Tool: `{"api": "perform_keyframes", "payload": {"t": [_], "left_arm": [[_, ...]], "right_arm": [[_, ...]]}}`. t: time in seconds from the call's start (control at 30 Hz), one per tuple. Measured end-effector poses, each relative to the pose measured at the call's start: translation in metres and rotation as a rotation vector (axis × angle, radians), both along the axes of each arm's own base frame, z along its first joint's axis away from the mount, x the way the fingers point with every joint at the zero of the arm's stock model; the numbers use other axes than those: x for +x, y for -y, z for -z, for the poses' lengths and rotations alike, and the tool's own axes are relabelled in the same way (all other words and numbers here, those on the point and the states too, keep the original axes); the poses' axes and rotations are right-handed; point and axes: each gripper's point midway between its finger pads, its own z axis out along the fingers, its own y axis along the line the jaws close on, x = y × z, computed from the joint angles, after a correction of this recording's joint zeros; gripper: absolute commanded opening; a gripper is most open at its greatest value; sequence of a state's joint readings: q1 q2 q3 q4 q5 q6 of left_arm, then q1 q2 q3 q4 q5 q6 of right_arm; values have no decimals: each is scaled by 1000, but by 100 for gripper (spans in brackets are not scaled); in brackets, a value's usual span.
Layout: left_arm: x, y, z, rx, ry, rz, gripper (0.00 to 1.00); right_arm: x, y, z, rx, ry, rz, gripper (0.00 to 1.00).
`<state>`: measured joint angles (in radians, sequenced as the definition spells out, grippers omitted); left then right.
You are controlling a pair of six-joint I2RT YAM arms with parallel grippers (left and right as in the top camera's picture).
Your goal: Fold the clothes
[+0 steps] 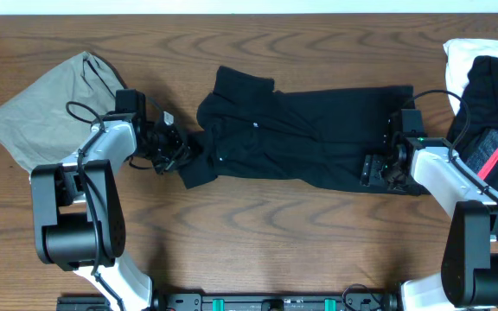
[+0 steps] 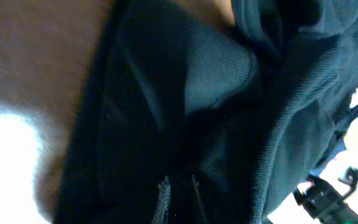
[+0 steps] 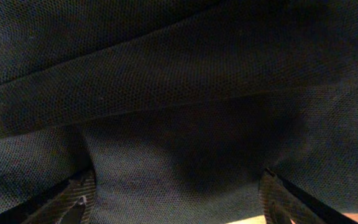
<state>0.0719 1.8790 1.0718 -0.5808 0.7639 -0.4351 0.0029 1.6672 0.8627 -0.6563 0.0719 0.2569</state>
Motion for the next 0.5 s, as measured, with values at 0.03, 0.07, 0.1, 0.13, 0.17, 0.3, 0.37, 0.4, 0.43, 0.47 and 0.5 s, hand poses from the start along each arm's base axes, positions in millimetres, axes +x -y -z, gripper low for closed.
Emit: {"api": "perform_keyframes", "payload": {"t": [0.03, 0.07, 0.1, 0.13, 0.17, 0.3, 0.37, 0.4, 0.43, 0.47, 0.5], "left_arm": [[-4, 2, -1, -12, -12, 8, 16], [-8, 3, -1, -17, -23, 16, 15], [-12, 4, -2, -23, -36, 25, 15], [-17, 4, -2, -25, -51, 36, 16], [-22, 5, -1, -24, -70, 45, 17], [-41, 0, 4, 31, -141, 77, 28], [-47, -4, 8, 69, -158, 92, 44], [-48, -5, 9, 85, -164, 97, 50], [-49, -7, 11, 100, -166, 101, 54], [-50, -7, 12, 108, -166, 106, 55], [-50, -8, 13, 118, -168, 106, 56]], "right_arm": [[0, 0, 0, 0, 0, 0, 83], [0, 0, 0, 0, 0, 0, 83], [0, 0, 0, 0, 0, 0, 83], [0, 0, 0, 0, 0, 0, 83], [0, 0, 0, 0, 0, 0, 83], [0, 0, 0, 0, 0, 0, 83], [0, 0, 0, 0, 0, 0, 83], [0, 0, 0, 0, 0, 0, 83], [0, 0, 0, 0, 0, 0, 83], [0, 0, 0, 0, 0, 0, 83], [0, 0, 0, 0, 0, 0, 83]]}}
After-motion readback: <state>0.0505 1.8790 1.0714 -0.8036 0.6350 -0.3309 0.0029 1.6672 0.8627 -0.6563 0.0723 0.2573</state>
